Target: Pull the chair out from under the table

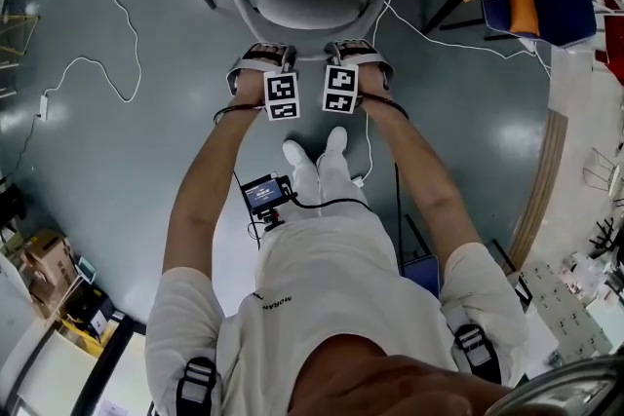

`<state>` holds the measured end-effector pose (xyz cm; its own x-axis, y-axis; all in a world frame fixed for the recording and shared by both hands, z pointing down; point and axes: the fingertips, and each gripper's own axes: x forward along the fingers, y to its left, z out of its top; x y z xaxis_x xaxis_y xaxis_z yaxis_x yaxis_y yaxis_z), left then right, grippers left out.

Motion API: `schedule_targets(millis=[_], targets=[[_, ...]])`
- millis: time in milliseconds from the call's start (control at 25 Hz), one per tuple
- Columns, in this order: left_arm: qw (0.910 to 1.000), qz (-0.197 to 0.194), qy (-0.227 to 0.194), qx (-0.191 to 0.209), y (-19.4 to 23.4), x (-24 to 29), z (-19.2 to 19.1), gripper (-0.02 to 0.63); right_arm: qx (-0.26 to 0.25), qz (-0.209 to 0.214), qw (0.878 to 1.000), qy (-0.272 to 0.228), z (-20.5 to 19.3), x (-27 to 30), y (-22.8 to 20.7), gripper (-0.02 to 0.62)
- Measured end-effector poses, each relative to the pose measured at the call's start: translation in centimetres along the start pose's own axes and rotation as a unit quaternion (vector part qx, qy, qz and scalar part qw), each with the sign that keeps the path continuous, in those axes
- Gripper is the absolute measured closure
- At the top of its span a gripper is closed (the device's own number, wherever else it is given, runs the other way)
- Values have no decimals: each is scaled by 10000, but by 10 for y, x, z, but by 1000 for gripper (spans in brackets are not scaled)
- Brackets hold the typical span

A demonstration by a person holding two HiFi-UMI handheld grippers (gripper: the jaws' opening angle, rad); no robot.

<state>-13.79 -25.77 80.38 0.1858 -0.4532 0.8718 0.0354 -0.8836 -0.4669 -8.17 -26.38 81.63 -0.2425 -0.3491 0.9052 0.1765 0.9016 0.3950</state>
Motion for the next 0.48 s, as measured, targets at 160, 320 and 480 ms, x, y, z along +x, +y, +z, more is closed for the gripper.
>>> schedule_targets(millis=[160,320,480], targets=[[10000,-34,-51,3,-18,-11,5,548,-52,78,10000,-32,3,-9,18,514],[10000,-71,-54,-21,-36,-22,10,548,-53,101,9999,-44,7,-18,37,514],[9999,-104,-29,-70,-51,-30,12,548,-24,157,9999,-42,11,-25,52,515]])
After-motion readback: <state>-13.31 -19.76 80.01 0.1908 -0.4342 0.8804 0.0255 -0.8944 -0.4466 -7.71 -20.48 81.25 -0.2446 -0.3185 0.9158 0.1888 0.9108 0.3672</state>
